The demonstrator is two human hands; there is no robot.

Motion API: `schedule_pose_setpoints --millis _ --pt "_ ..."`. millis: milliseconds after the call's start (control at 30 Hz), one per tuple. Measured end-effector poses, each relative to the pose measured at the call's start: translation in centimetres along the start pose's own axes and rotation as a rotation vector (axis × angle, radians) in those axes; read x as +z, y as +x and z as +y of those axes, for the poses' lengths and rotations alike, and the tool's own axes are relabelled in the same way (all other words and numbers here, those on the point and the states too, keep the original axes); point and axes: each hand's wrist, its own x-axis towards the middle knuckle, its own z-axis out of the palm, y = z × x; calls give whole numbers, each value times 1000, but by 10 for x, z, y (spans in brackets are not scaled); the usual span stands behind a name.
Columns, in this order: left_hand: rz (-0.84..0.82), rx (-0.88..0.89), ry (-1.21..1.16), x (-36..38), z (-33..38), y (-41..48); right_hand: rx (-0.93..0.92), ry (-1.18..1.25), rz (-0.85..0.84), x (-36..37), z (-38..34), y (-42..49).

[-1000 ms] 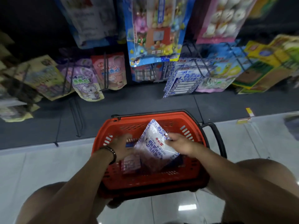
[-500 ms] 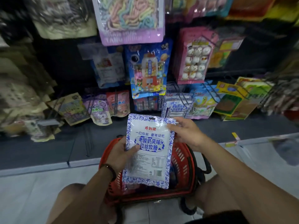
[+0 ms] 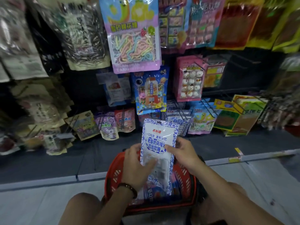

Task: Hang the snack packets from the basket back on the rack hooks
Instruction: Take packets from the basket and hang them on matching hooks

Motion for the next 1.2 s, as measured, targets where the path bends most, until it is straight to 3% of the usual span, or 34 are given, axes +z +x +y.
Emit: schedule_pose_setpoints --millis 133,333,400,533,800,967,1200 --pt "-157 -35 24 23 16 -12 -64 -43 12 21 -9 -7" --pt "-12 -126 -263 13 8 1 -132 -89 -155 22 -19 -16" --pt "13 -168 -313 3 6 5 -130 -117 -110 9 -18 -13" --pt "-148 -158 -343 -13 8 14 -25 -174 120 -17 -9 1" --pt "-317 -197 -404 -13 21 41 -28 -6 75 -30 7 28" --pt "-206 -163 -384 -5 22 58 -41 10 71 -32 11 39" --pt "-180 -153 -262 18 28 87 -78 22 116 -44 28 62"
